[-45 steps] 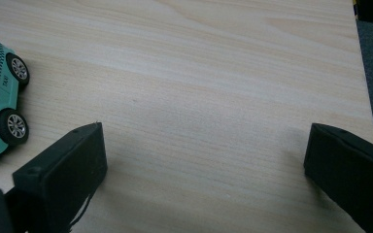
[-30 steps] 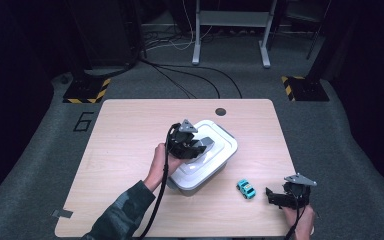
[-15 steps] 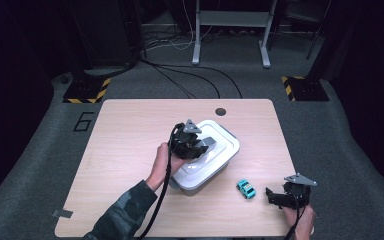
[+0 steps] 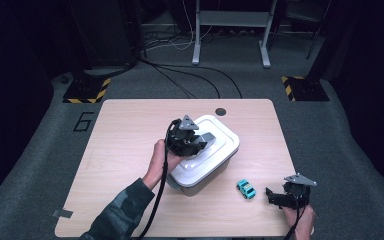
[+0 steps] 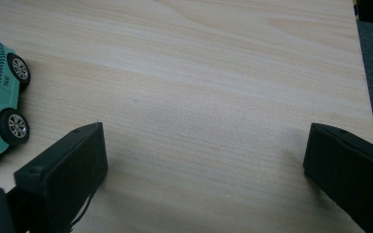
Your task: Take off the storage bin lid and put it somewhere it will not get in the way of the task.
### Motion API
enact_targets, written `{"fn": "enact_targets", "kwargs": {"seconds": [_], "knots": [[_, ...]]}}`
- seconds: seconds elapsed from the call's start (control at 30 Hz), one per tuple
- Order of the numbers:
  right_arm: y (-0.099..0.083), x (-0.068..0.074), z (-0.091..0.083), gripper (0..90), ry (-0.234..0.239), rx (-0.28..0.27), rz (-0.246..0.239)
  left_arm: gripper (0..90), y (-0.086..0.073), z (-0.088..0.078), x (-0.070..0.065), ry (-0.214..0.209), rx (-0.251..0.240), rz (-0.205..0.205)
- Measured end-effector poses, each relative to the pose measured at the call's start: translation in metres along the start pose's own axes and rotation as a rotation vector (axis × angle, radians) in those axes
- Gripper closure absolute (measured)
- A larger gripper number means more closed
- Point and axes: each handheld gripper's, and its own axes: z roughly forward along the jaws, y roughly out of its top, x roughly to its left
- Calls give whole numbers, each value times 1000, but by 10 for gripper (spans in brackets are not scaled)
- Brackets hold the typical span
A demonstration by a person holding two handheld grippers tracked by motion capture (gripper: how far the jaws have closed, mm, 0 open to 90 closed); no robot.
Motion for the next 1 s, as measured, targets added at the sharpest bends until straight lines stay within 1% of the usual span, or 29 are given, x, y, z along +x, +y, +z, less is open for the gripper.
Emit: {"fn": "enact_targets", "kwargs": {"seconds": [0.03, 0.2, 0.3, 0.37, 0.43, 0.53, 0.63, 0.67, 0.73, 0.83, 1.0], "knots": [[0, 0, 0, 14, 0, 0, 0, 667, 2, -4, 2, 3, -2, 8], [0, 0, 0, 14, -1, -1, 3, 667, 5, -12, 4, 11, -15, 12], [0, 0, 0, 14, -1, -1, 3, 668, 8, -20, 8, 20, -35, 8], [0, 0, 0, 14, -1, -1, 3, 668, 9, -22, 9, 21, -33, 9], [0, 0, 0, 14, -1, -1, 3, 668, 11, -26, 10, 27, -41, 6], [0, 0, 0, 14, -1, -1, 5, 667, 13, -32, 13, 38, -51, 12], [0, 0, 0, 14, -1, -1, 6, 667, 15, -36, 14, 43, -59, 6], [0, 0, 0, 14, -1, -1, 6, 667, 15, -38, 15, 47, -58, 12], [0, 0, 0, 14, -1, -1, 6, 667, 16, -41, 16, 52, -66, 2], [0, 0, 0, 14, -1, -1, 6, 668, 17, -44, 19, 55, -69, 9], [0, 0, 0, 14, -2, -1, 6, 668, 18, -54, 25, 75, -84, 2]]}}
